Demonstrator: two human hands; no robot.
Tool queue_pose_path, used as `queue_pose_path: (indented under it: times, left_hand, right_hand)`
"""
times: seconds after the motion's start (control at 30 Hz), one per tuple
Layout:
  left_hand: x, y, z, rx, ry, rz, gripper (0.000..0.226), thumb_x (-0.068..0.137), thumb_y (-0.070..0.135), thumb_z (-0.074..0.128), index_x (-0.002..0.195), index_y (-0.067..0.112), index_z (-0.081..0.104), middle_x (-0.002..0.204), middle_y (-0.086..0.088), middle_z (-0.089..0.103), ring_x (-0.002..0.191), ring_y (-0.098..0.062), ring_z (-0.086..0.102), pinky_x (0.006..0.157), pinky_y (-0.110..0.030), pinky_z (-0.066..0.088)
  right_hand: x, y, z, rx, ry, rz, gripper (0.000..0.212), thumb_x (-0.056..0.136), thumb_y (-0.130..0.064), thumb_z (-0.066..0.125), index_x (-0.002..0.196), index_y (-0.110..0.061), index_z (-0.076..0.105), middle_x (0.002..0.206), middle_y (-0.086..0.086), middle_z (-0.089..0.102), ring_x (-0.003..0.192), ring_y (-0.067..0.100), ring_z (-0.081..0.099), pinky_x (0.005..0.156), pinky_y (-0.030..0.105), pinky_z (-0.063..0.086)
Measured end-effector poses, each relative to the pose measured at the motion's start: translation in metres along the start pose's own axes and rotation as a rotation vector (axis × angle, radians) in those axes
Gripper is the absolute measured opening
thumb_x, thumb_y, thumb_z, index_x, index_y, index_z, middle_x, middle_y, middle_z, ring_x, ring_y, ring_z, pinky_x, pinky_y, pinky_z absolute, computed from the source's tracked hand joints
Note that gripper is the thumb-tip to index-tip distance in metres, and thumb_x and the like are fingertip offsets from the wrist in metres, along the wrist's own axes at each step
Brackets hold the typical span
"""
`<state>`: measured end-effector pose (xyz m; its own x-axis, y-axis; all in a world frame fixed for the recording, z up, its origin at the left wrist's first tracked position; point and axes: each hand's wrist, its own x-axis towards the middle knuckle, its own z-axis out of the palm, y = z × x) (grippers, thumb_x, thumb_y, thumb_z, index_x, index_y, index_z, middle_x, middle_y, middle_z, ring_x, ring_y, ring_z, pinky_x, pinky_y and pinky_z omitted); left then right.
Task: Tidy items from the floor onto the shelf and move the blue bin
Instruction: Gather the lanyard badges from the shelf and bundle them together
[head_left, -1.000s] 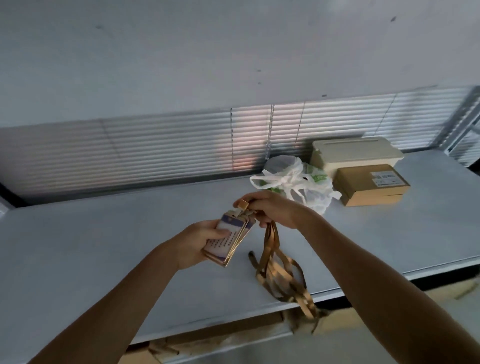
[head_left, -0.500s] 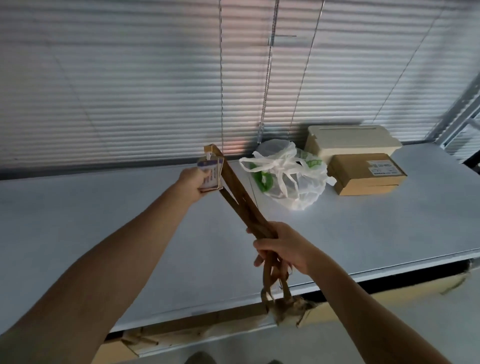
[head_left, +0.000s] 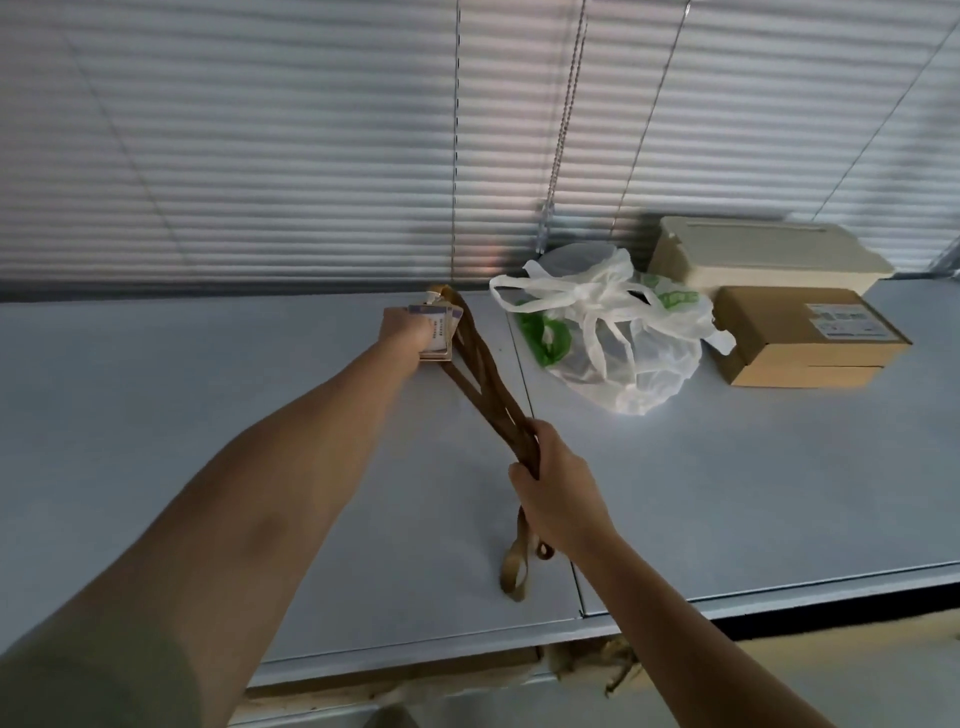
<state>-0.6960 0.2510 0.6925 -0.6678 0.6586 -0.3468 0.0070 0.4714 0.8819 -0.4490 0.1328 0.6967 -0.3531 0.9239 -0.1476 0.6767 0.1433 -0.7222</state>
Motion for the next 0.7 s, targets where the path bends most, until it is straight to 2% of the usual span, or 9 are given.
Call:
queue_pose_path:
  times: [0.07,0.13,0.17,0.23,0.33,0.5,0.6,0.7]
  left_hand:
    - [0.004,-0.001,0.003,0.057,0.061,0.015,0.033,0.099,0.020,0.048,0.129,0.007,0.050,0.115,-0.011,0.066,0.075,-0.018,0.067,0.044,-0.021,0.049]
    - [0.004,-0.004,0.007,0.212,0.134,0.026,0.040,0.095,0.023,0.053,0.132,0.008,0.046,0.129,-0.016,0.060,0.105,-0.029,0.065,0.074,-0.033,0.057]
    - [0.004,-0.006,0.009,0.309,0.164,0.021,0.043,0.094,0.026,0.055,0.132,0.008,0.046,0.133,-0.017,0.055,0.116,-0.031,0.058,0.089,-0.037,0.053]
    - [0.000,-0.009,0.013,0.393,0.200,0.012,0.046,0.094,0.030,0.054,0.133,0.008,0.046,0.137,-0.017,0.047,0.125,-0.033,0.046,0.102,-0.039,0.042]
    - [-0.006,-0.014,0.013,0.385,0.231,0.012,0.046,0.094,0.029,0.053,0.135,0.011,0.045,0.140,-0.016,0.043,0.127,-0.032,0.041,0.103,-0.042,0.038]
    - [-0.012,-0.037,0.004,0.390,0.224,0.168,0.051,0.092,0.024,0.060,0.140,0.017,0.043,0.137,-0.017,0.049,0.126,-0.034,0.048,0.097,-0.043,0.047]
    - [-0.012,-0.045,0.003,0.432,0.220,0.244,0.043,0.090,0.023,0.062,0.132,0.017,0.053,0.130,-0.015,0.059,0.117,-0.032,0.059,0.090,-0.043,0.055]
    - [-0.014,-0.042,0.003,0.403,0.222,0.224,0.045,0.089,0.024,0.061,0.133,0.017,0.052,0.131,-0.015,0.059,0.118,-0.032,0.058,0.092,-0.044,0.054]
  right_hand:
    - [0.003,0.001,0.006,-0.106,0.038,-0.036,0.034,0.094,-0.021,0.048,0.128,-0.028,0.045,0.088,-0.002,0.065,0.073,0.020,0.066,0.064,0.040,0.059]
    - [0.002,0.000,0.008,-0.224,0.012,-0.051,0.035,0.093,-0.021,0.048,0.128,-0.024,0.048,0.103,0.000,0.065,0.092,0.024,0.065,0.078,0.041,0.057]
    - [0.001,0.000,0.009,-0.281,-0.008,-0.061,0.035,0.093,-0.022,0.047,0.128,-0.022,0.049,0.109,0.002,0.063,0.101,0.024,0.062,0.083,0.039,0.054]
    - [-0.003,0.000,0.009,-0.358,-0.032,-0.076,0.035,0.092,-0.025,0.048,0.126,-0.018,0.051,0.115,0.004,0.058,0.110,0.024,0.055,0.087,0.039,0.052]
    - [-0.004,0.002,0.007,-0.409,-0.028,-0.086,0.039,0.090,-0.029,0.048,0.128,-0.017,0.049,0.118,0.005,0.052,0.113,0.026,0.050,0.089,0.040,0.051]
    - [-0.009,0.008,0.008,-0.444,-0.033,-0.196,0.065,0.092,-0.028,0.048,0.152,-0.020,0.024,0.125,0.006,0.047,0.114,0.026,0.048,0.091,0.039,0.051]
    - [-0.011,0.014,0.012,-0.522,0.001,-0.265,0.054,0.094,-0.027,0.047,0.146,-0.018,0.036,0.121,0.005,0.048,0.106,0.023,0.049,0.088,0.036,0.052]
    - [-0.012,0.015,0.014,-0.512,0.029,-0.276,0.047,0.094,-0.027,0.046,0.140,-0.018,0.044,0.116,0.004,0.049,0.101,0.021,0.050,0.085,0.035,0.052]
